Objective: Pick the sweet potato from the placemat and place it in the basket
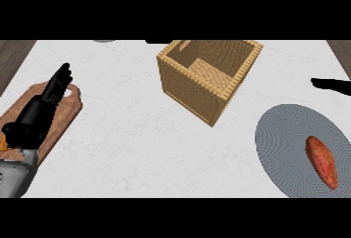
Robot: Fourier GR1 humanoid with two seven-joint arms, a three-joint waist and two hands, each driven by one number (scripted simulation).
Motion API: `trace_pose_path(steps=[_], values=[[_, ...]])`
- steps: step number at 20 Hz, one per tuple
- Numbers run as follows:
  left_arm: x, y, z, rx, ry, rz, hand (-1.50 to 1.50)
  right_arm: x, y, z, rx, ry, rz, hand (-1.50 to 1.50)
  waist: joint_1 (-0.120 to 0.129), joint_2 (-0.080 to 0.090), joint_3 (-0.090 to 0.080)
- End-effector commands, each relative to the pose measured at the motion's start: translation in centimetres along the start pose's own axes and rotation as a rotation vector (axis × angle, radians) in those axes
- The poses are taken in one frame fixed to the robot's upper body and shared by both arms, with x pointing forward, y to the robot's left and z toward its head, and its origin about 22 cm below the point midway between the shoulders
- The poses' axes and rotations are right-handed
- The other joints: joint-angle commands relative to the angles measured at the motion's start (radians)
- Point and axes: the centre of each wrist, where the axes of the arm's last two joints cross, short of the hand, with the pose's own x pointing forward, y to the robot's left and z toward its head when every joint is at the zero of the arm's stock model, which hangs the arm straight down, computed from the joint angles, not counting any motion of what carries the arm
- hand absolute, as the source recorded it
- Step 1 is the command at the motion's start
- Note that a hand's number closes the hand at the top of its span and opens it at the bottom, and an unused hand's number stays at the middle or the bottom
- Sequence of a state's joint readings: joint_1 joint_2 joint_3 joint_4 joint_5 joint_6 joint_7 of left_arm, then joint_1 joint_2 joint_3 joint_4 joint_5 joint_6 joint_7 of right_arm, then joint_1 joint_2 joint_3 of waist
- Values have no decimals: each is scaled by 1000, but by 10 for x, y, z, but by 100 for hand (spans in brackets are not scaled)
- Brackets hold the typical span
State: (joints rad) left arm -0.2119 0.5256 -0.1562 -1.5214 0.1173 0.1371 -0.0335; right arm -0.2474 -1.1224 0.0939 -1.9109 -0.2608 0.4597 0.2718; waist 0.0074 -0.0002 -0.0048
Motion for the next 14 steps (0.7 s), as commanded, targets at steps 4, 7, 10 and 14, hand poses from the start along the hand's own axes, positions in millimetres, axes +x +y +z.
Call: trace_pose_path(steps=[4,7,10,14], values=[[-5,-22,7,-19,-21,11,0,-8,-51,13,317,126,161,-150,22,8,4],[4,-2,-6,-10,-17,-3,0,-7,-55,5,386,141,206,-150,21,7,4],[3,10,-3,-13,-26,1,0,-9,-53,-6,420,188,233,-150,17,5,4],[-10,-22,4,3,-6,3,0,-46,-29,-14,463,196,209,-150,0,3,6]])
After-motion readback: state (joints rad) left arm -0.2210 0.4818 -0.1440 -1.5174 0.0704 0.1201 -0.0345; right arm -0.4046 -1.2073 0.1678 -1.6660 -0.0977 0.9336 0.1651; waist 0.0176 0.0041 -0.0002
